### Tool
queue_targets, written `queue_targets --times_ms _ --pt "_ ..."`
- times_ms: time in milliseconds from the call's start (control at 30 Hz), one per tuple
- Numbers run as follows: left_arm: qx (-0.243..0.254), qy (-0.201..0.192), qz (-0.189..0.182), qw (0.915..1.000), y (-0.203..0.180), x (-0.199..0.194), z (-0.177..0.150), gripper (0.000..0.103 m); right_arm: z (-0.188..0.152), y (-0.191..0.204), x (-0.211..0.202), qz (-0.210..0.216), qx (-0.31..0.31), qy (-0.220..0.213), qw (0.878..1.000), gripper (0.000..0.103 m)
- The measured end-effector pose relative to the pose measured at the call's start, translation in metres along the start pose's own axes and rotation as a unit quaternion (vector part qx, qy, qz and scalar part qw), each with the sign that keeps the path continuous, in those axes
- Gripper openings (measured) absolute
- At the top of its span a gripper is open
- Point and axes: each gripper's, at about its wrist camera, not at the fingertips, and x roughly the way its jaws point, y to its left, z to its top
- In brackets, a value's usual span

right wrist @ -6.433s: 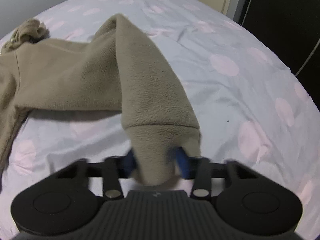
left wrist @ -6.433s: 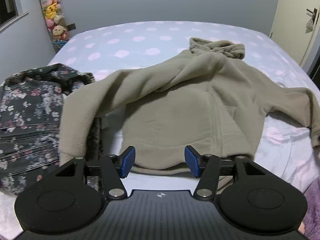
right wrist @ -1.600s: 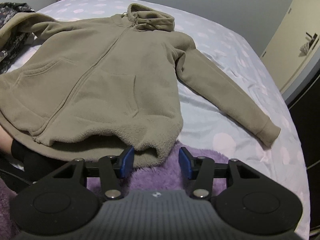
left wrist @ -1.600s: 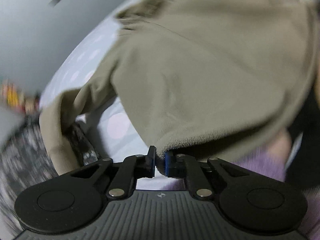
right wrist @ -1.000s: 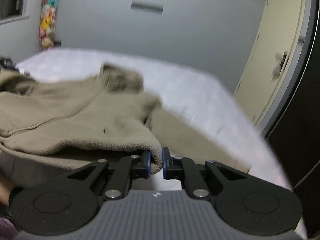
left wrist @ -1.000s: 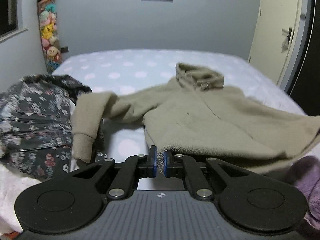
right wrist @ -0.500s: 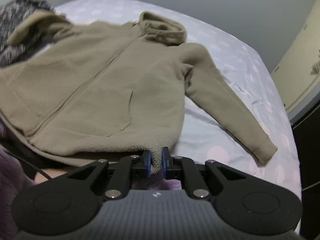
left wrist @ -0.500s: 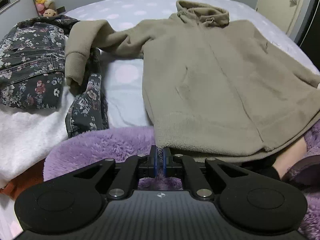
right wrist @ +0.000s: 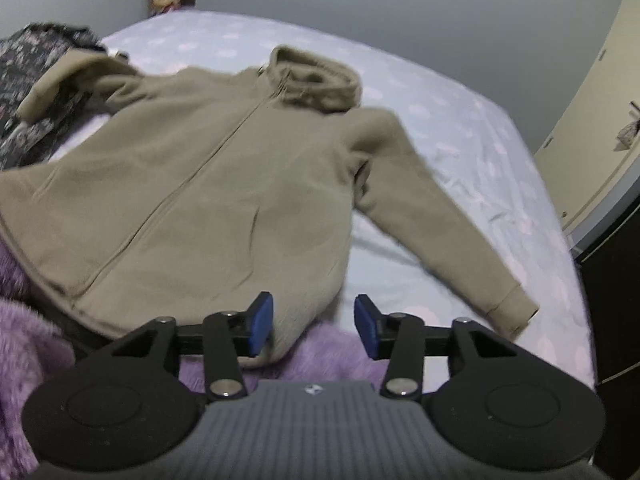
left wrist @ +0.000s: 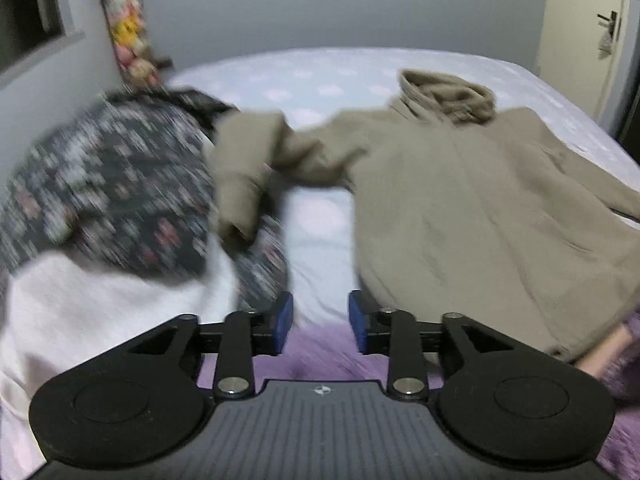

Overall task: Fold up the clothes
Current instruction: 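Release the hem and move the left gripper to the sleeve cuff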

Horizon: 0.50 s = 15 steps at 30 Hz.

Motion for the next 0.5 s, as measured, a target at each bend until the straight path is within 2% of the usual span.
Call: queue_targets --times_ms 33,67,267,400,500 --pt "0.004 -0.009 0.01 0.9999 0.003 0.005 0.005 0.047 0.003 -0.001 0.0 0.0 0.008 -0.004 1.0 0.05" --pt "0.008 -0.015 0.02 0.9996 0.006 0.01 0.011 0.05 0.006 -0.003 0.001 -0.001 0.016 -0.008 1.0 0.054" --pt "0.061 -0.039 0.065 0.9953 0.009 0.062 0.042 0.053 0.015 -0.004 0.006 0.007 0.071 -0.032 0.997 0.066" --pt "0.083 -0.039 0.104 0.9903 0.015 0.107 0.052 0.053 0.021 -0.002 0.015 0.004 0.1 -0.035 0.994 0.068" --pt "0.078 -0.041 0.125 0.9883 0.021 0.137 0.058 0.053 0.024 0.0 0.02 0.009 0.12 -0.029 0.992 0.068"
